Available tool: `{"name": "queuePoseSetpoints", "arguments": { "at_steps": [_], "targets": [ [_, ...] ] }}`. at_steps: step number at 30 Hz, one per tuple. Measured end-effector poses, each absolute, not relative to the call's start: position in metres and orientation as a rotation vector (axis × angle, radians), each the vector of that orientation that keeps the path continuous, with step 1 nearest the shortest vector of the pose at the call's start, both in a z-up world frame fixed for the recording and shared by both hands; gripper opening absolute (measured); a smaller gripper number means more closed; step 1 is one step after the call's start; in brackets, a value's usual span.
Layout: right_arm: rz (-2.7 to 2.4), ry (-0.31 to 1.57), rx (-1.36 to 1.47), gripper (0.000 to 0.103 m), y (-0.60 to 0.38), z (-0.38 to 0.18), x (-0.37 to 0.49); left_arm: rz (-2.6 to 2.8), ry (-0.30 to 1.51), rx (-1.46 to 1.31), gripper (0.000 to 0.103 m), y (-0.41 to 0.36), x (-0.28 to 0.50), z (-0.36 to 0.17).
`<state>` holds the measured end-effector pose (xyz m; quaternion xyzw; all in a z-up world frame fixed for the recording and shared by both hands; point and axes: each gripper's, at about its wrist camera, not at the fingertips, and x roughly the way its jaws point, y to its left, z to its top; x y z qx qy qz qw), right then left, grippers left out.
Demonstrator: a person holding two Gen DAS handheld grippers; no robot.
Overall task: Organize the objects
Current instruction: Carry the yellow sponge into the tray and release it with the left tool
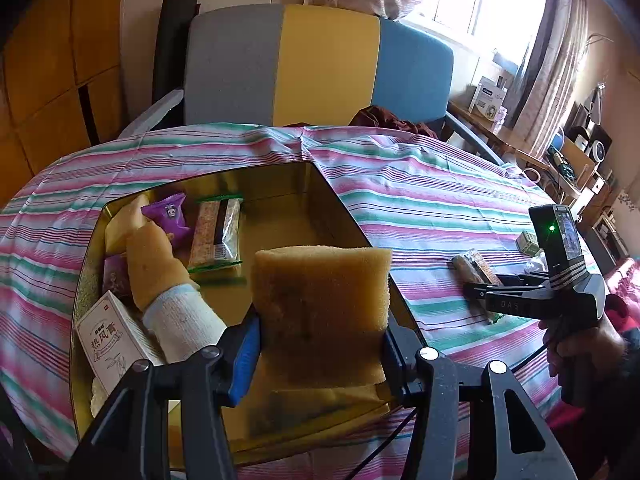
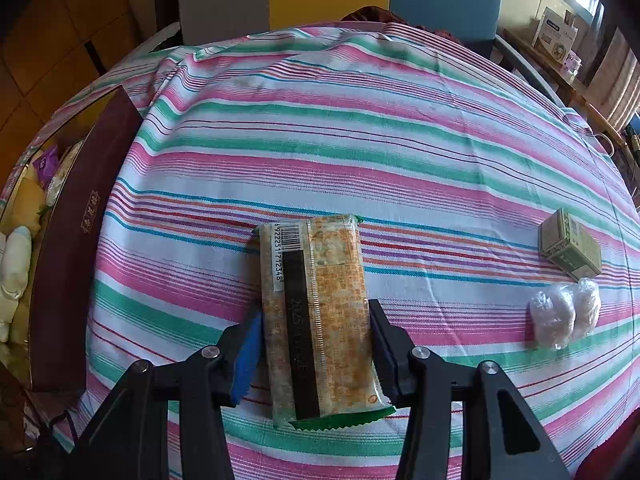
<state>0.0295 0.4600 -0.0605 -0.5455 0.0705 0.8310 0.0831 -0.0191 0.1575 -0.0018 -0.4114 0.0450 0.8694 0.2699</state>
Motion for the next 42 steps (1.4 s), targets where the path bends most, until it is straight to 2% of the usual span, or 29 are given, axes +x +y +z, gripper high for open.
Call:
{"name": "queuePoseSetpoints", "arguments": {
  "at_steps": [5,13,21,30,36,42],
  "targets": [
    [2.482,0.204,-1.628,0.05,0.457,-0.065,0.026,2.336,0.058,-1.123,0.053,0.144,-0.028,-0.001],
    [2.479,0.193,-1.637,0.05,0.456,-0.062,0.025,2.319,-0.287,-1.245,0.053,0.087,-0.092,0.005],
    [2.481,0.189,-1.642,0.05,0.453,-0.062,0.02,2.276,-0.098,-1.293,0.053,0.153,-0.142,-0.01],
    [2.484,0.188,-1.645,0.05,0.453,-0.064,0.014,2.218,-0.018,-1.479,0.054,0.204,-0.196,-0.056],
    [2.485,0.188,-1.644,0.05,0.453,-0.064,0.012,2.243,0.0,-1.522,0.06,0.213,-0.212,-0.074],
    [2.49,0.185,-1.641,0.05,0.455,-0.066,0.008,2.28,-0.002,-1.463,0.063,0.204,-0.203,-0.061]
  ]
}}
